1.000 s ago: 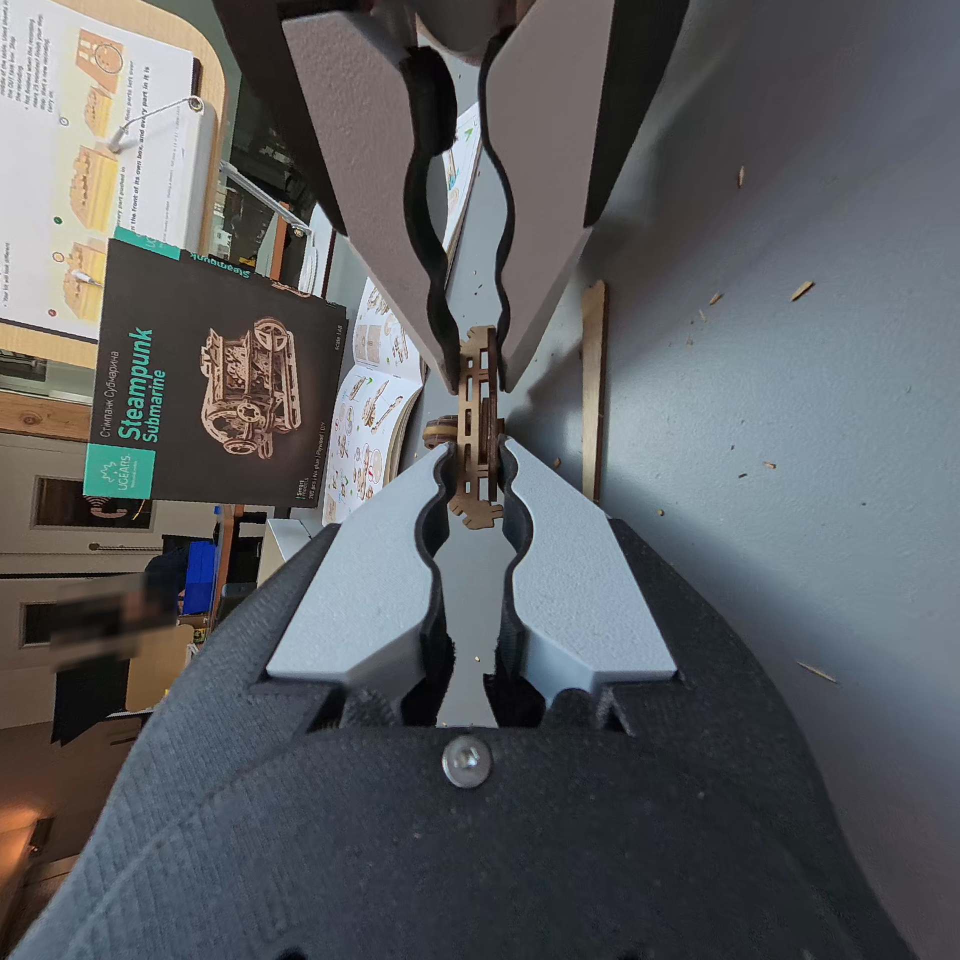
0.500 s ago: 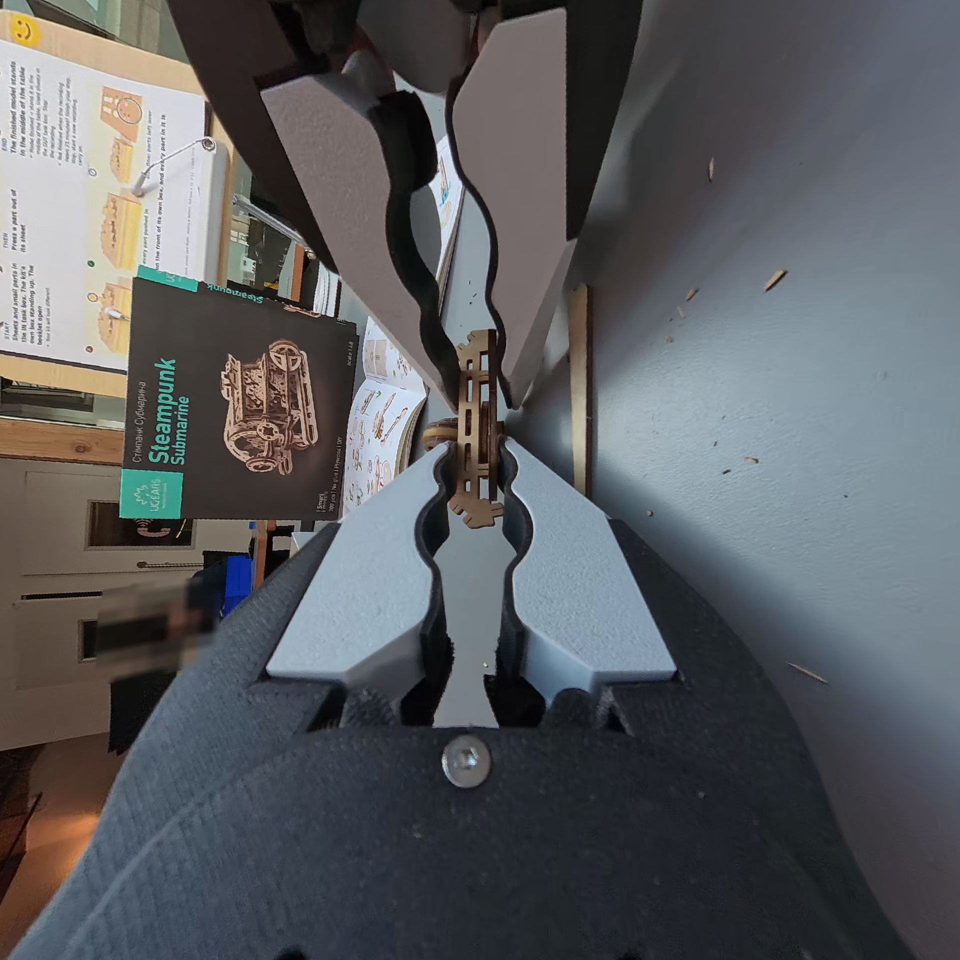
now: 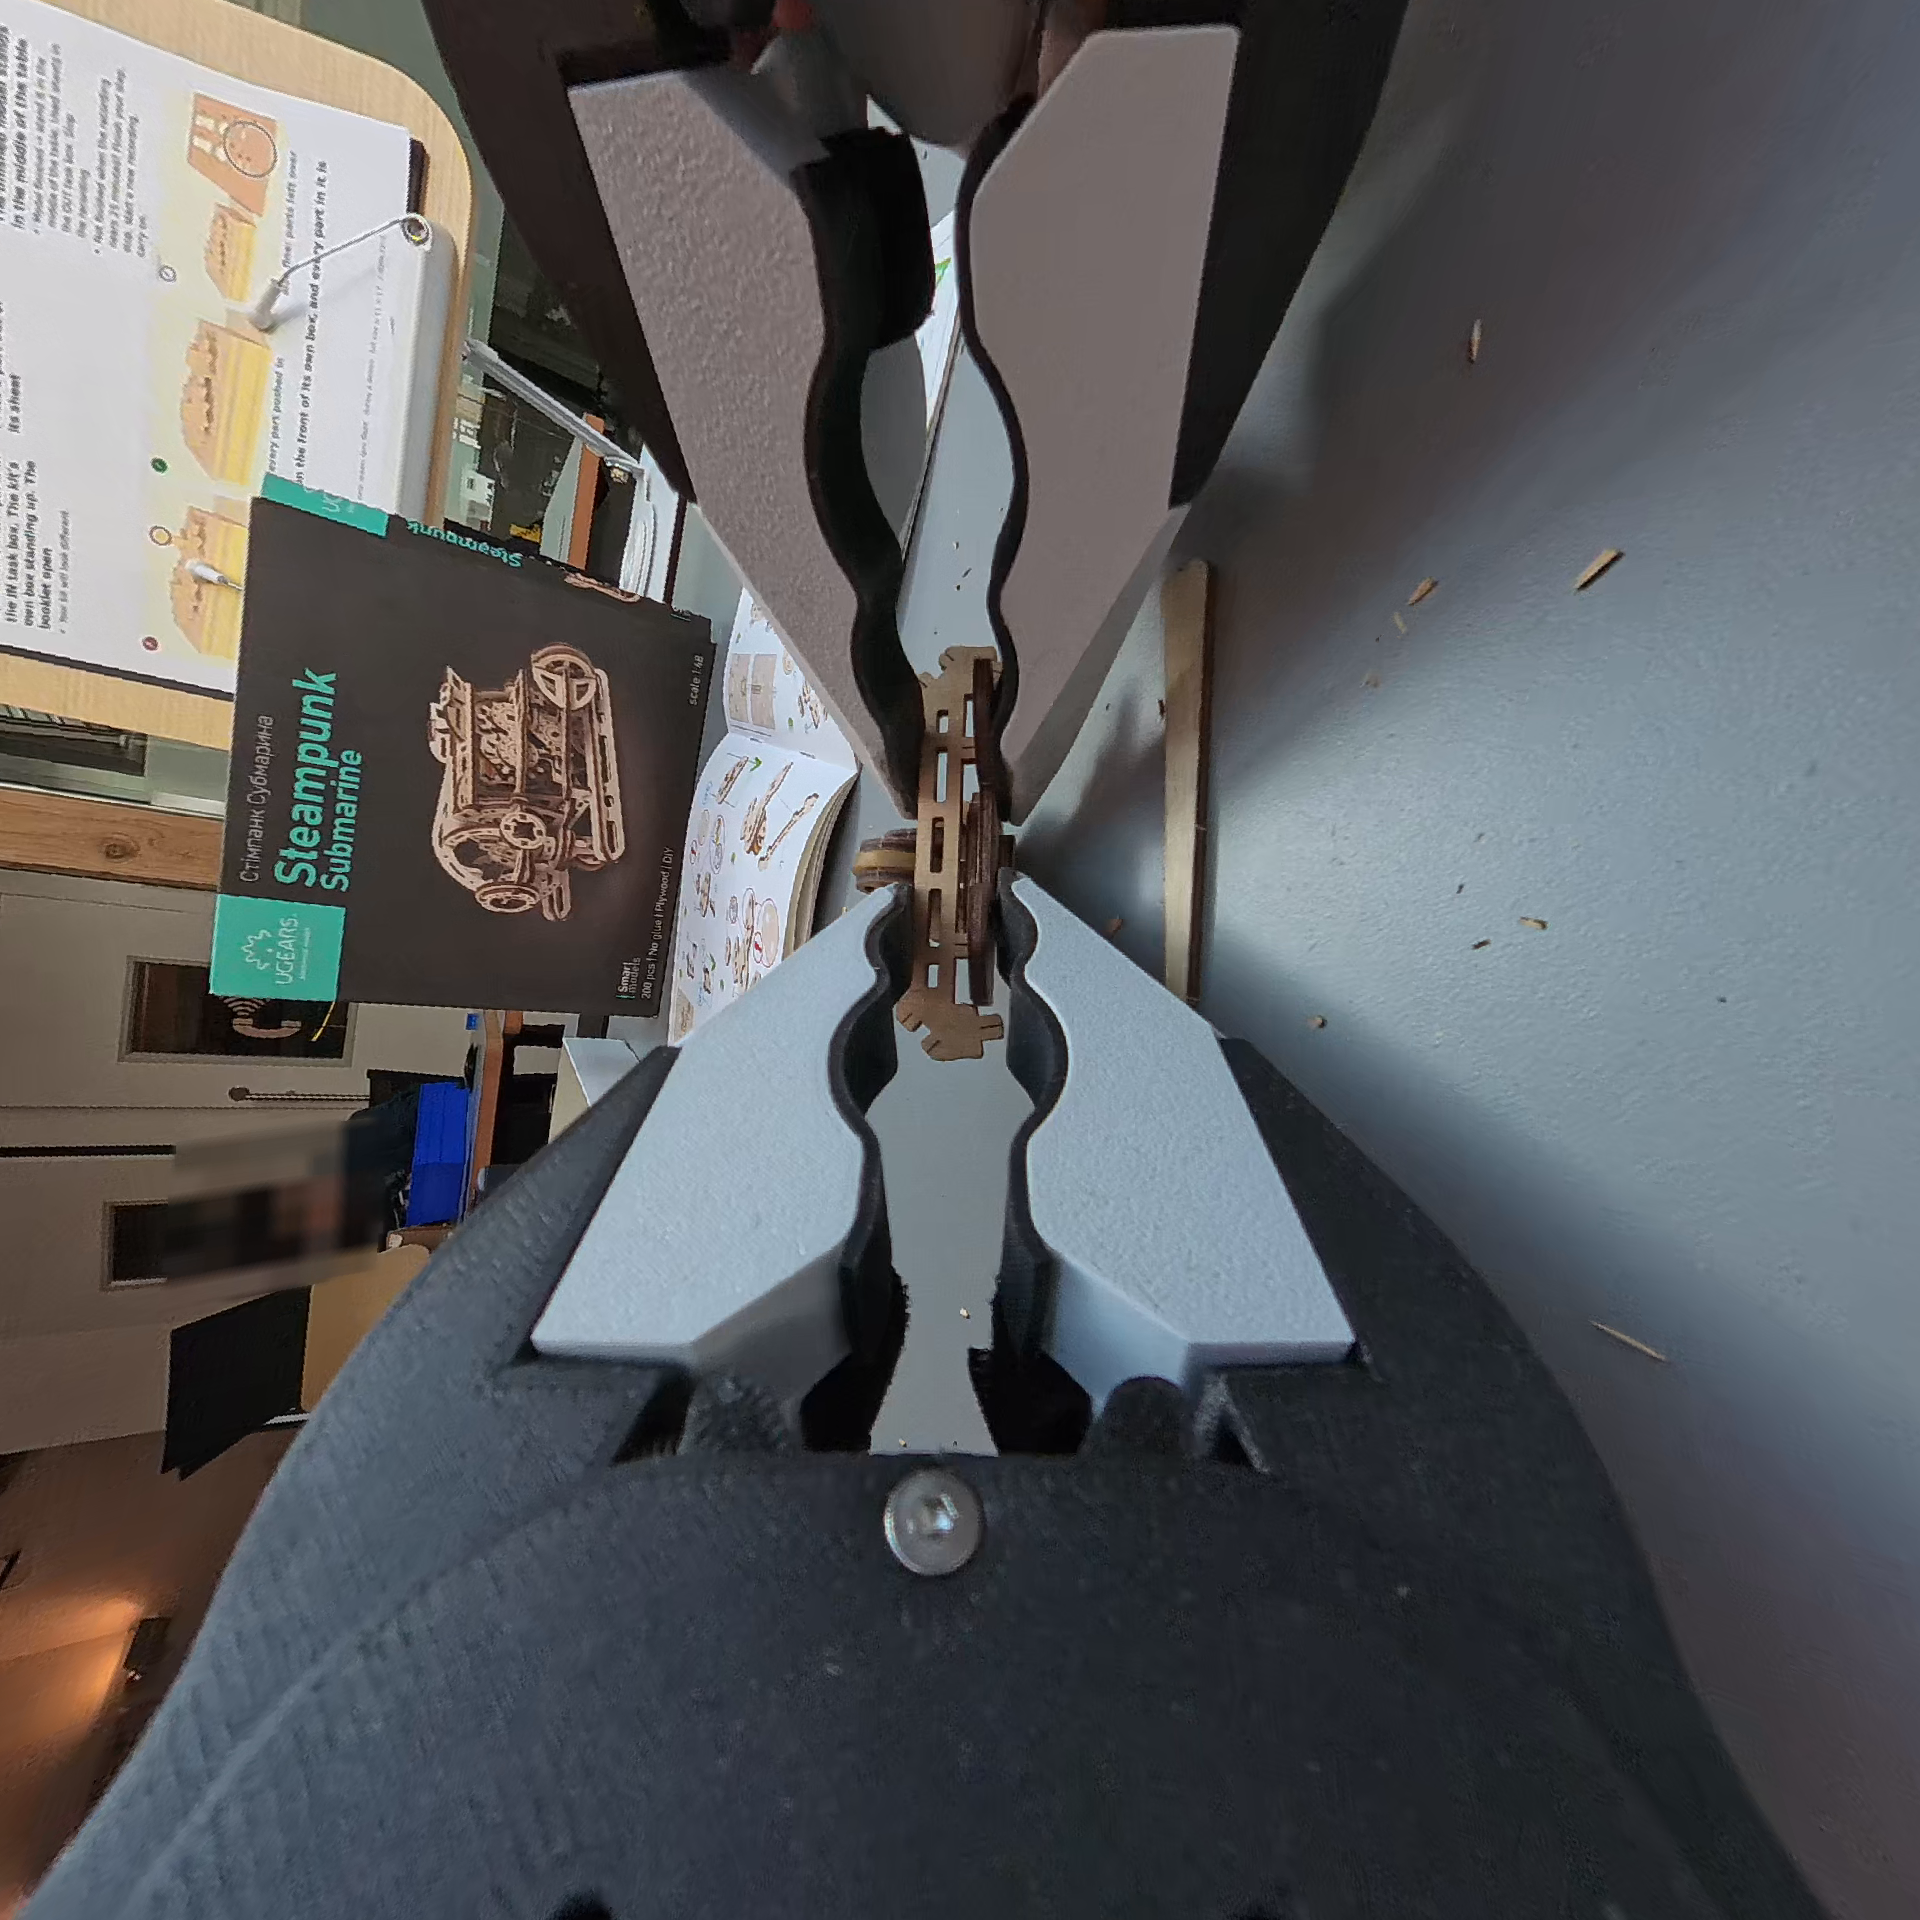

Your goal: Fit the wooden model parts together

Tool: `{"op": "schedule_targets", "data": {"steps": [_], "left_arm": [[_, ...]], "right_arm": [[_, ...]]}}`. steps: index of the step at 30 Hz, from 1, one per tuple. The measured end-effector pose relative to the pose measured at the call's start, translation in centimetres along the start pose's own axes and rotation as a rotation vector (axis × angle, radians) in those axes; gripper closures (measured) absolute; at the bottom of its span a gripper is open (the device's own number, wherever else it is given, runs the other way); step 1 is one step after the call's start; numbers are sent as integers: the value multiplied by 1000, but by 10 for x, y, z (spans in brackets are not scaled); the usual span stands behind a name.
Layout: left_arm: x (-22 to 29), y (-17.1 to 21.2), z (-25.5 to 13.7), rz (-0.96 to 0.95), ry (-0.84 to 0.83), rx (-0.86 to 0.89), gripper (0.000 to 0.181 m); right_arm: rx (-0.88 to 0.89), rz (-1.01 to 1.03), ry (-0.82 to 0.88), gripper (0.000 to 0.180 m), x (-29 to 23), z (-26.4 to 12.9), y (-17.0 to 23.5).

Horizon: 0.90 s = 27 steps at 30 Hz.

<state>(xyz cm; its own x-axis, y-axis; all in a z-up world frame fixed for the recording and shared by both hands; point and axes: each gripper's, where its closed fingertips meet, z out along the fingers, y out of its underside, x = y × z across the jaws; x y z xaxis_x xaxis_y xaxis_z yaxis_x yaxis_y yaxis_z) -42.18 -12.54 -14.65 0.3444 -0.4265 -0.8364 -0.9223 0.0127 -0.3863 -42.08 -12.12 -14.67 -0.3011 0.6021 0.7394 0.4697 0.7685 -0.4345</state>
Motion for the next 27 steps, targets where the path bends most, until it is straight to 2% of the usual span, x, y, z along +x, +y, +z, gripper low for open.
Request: {"op": "schedule_targets", "data": {"steps": [3, 8, 13, 17, 23, 27], "left_arm": [[-1, 2, -1, -42, 8, 4, 167], [-1, 0, -3, -57, 11, 29, 165], [4, 0, -3, -30, 26, 23, 166], [3, 2, -4, -8, -6, 8, 165], [2, 0, -7, -39, -12, 22, 155], [-2, 0, -7, -87, -15, 26, 156]], "right_arm": [[-5, -64, 15, 165, 0, 1, 0], [-13, -46, 4, 165, 0, 0, 5], [-63, -172, 44, 164, -3, 0, 5], [-86, -158, 64, 165, -1, 1, 6], [-122, -176, 106, 165, 2, 1, 9], [-131, -201, 125, 165, 2, 2, 7]]}}
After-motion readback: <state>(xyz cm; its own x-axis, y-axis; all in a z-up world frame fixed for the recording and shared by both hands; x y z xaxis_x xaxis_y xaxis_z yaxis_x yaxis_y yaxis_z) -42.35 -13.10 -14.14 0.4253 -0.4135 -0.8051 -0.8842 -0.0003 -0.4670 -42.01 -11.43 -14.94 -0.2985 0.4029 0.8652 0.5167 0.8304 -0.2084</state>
